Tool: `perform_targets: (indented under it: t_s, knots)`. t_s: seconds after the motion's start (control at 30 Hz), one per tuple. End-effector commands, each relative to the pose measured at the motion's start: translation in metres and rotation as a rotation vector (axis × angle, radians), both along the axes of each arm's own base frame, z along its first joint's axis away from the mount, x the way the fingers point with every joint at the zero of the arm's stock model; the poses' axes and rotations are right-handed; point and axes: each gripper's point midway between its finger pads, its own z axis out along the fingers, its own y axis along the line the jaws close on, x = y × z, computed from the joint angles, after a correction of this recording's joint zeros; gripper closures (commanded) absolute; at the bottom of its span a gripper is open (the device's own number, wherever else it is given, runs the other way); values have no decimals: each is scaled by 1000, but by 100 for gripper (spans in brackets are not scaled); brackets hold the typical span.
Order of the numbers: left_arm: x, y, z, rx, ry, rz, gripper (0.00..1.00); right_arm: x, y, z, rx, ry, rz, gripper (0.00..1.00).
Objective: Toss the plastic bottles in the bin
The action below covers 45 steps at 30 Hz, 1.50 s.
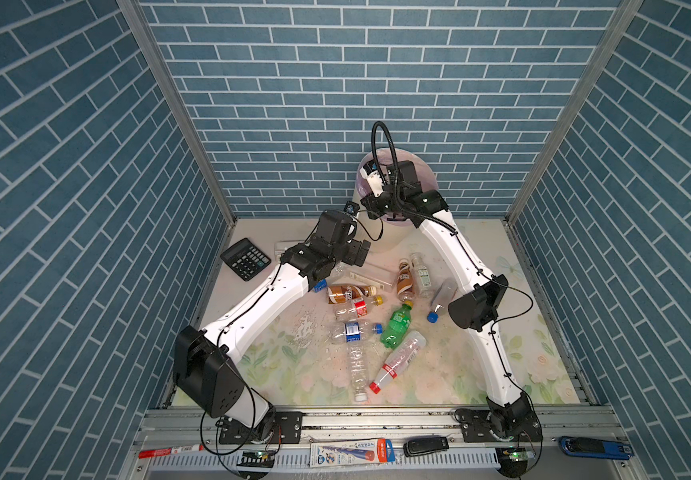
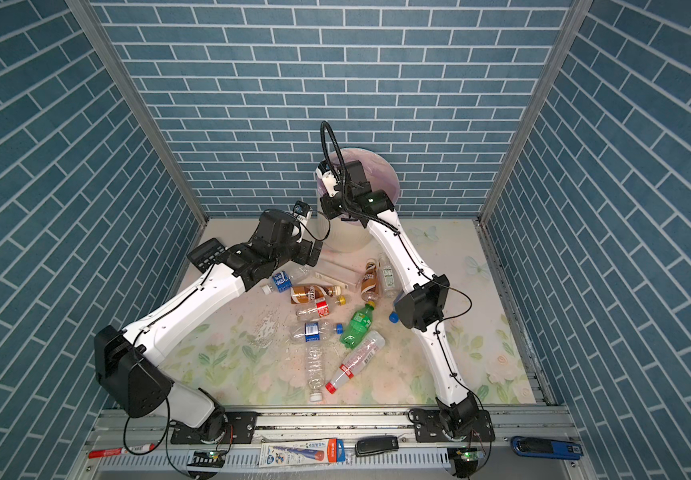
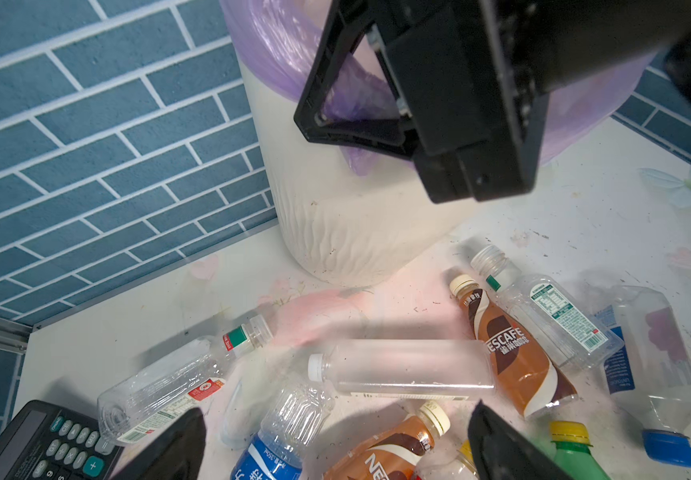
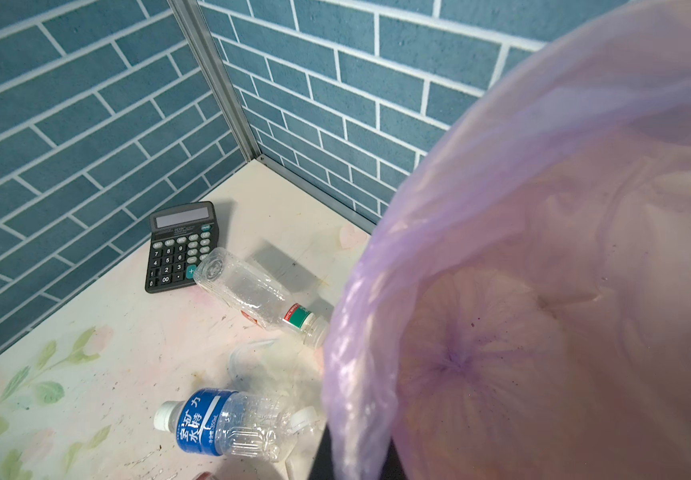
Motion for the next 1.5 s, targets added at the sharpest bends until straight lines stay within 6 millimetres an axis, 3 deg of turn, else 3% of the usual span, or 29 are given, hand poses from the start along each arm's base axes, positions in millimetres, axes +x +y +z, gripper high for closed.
perform_targets:
  t_s: [0.0,0.43,0.7,1.07,1.47]
  knots:
    - [-2,8,7,-22,-17,23,1,-29,-10,-22,-98,127,-17,100]
    - [-12,24,13,-48,-28,56,1,-52,-16,-25,-150,179,-1,100]
    - [-12,26,11,-52,-21,59,1,-54,-13,-34,-155,204,-5,99]
    - [-9,42,5,-119,24,114,1,-50,-10,-31,-132,194,-15,76]
    - [-8,62,-9,-223,115,196,1,-50,-10,-13,-99,161,-20,53]
